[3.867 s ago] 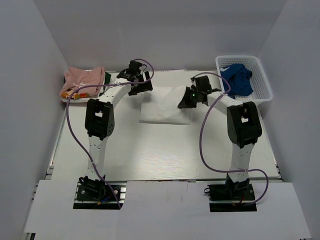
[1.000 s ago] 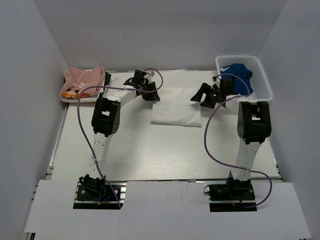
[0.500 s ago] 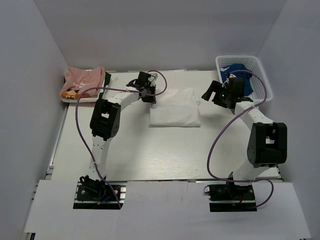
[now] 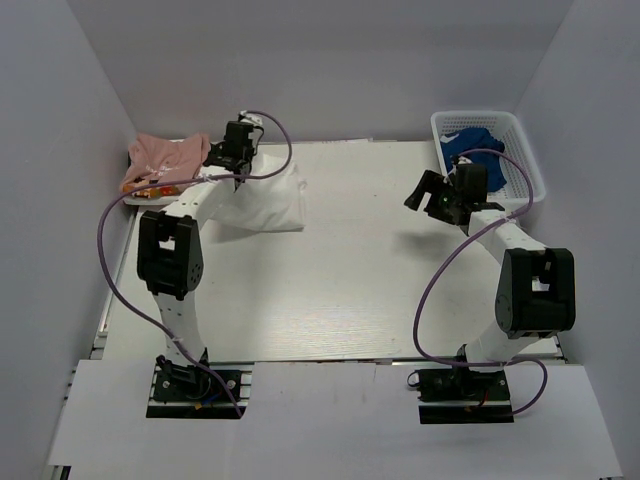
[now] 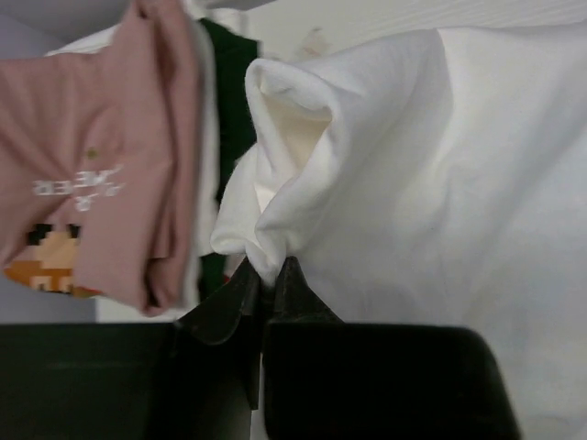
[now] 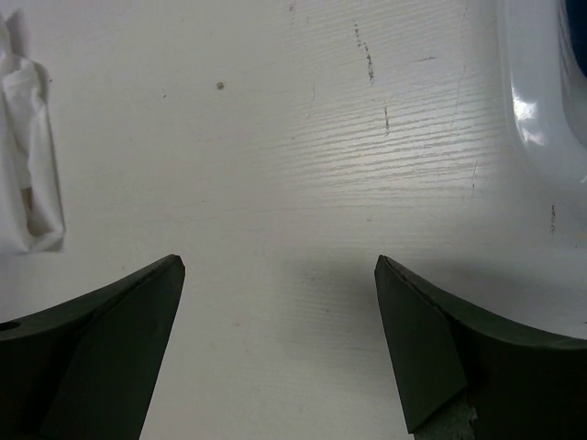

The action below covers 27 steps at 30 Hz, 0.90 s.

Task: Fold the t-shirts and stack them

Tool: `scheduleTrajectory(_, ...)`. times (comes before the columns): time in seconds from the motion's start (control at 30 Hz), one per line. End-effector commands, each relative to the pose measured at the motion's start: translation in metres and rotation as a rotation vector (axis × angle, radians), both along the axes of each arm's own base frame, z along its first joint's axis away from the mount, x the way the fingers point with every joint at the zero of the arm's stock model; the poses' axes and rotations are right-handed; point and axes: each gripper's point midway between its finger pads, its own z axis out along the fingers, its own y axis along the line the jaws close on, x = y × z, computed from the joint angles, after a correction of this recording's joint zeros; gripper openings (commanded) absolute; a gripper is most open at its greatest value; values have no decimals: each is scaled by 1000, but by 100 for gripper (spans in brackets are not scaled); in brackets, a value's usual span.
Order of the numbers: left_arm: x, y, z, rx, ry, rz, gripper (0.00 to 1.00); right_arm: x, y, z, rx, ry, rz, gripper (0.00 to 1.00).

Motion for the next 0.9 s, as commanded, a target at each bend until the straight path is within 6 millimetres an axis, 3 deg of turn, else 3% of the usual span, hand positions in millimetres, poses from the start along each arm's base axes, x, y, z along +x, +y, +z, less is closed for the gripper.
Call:
scheduleTrajectory(0.0, 6, 53, 61, 138, -123, 79, 0, 11, 0, 27, -8, -108, 3, 90)
scheduleTrajectory(0.17, 14, 87, 112, 219, -210, 109, 0, 12, -2, 29, -24, -119, -2, 90)
scheduleTrajectory(0.27, 16, 95, 136, 244, -252, 89, 0, 11, 3, 31, -10, -118, 17, 90)
scheduleTrajectory(0.33, 20, 91, 150, 245, -274, 53, 0, 12, 7, 34, 1, -119, 39, 90)
scheduleTrajectory(0.57, 27, 118, 204, 261, -343, 134, 0, 13, 13, 43, 16, -141, 63, 90)
scheduleTrajectory(0.6, 28, 123, 222, 256, -384, 150, 0, 12, 13, 44, 16, -141, 66, 90)
scheduleTrajectory(0.63, 26, 129, 228, 257, -390, 160, 0, 13, 14, 45, 17, -143, 69, 90)
scheduleTrajectory(0.8, 28, 139, 233, 249, -397, 152, 0, 12, 17, 45, 31, -140, 78, 90)
scheduleTrajectory(0.87, 31, 152, 217, 250, -363, 154, 0, 13, 18, 44, 38, -134, 86, 90)
